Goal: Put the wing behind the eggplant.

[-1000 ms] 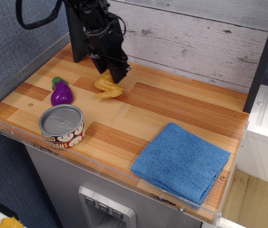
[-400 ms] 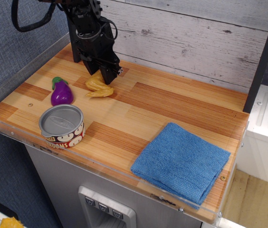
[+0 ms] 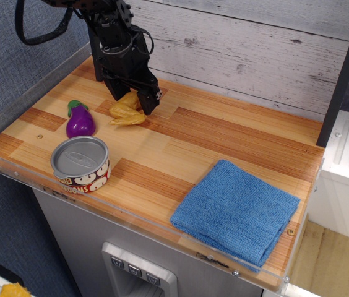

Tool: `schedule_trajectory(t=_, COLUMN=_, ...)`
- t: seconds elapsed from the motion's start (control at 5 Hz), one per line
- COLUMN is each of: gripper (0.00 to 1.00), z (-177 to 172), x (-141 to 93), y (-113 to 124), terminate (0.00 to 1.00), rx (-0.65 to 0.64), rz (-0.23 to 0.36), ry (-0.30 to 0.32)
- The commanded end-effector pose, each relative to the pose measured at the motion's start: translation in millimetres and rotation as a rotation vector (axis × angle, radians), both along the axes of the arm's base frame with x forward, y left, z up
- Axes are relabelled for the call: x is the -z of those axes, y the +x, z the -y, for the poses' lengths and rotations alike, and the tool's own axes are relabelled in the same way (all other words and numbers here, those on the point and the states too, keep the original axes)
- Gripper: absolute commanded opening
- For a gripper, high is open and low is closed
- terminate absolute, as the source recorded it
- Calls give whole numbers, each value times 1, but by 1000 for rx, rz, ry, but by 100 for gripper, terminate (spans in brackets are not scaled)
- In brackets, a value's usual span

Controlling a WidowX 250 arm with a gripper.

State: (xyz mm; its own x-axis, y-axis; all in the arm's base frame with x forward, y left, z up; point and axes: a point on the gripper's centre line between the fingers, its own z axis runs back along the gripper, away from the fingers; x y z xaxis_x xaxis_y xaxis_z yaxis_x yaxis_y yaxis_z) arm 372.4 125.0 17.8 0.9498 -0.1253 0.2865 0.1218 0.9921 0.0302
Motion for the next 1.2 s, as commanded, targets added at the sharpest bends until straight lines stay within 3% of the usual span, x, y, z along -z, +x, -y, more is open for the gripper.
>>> schedule_trajectory(t=0.0, gripper=100, z=5, x=-47, y=20, terminate=0, rx=-9, rz=59, ry=25)
schedule_trajectory(t=0.2, gripper=100, z=17, x=-73, y=21, terminate=0, rx=-48, rz=50, ry=42)
schedule_trajectory(t=0.4, gripper=100, z=36, x=-97, y=10, terminate=0, rx=-37, rz=3, ry=44)
schedule_trajectory(t=0.6, gripper=100, z=39, x=-106, y=-20, terminate=0, rx=-35, rz=-53, ry=67)
schedule_trajectory(t=0.8, gripper=100, z=42, x=-120, y=-58, terminate=0, rx=-75, rz=-39, ry=89)
schedule_trajectory(t=1.0, gripper=100, z=22, x=-123, y=-93, terminate=0, rx=-220, rz=-73, ry=123)
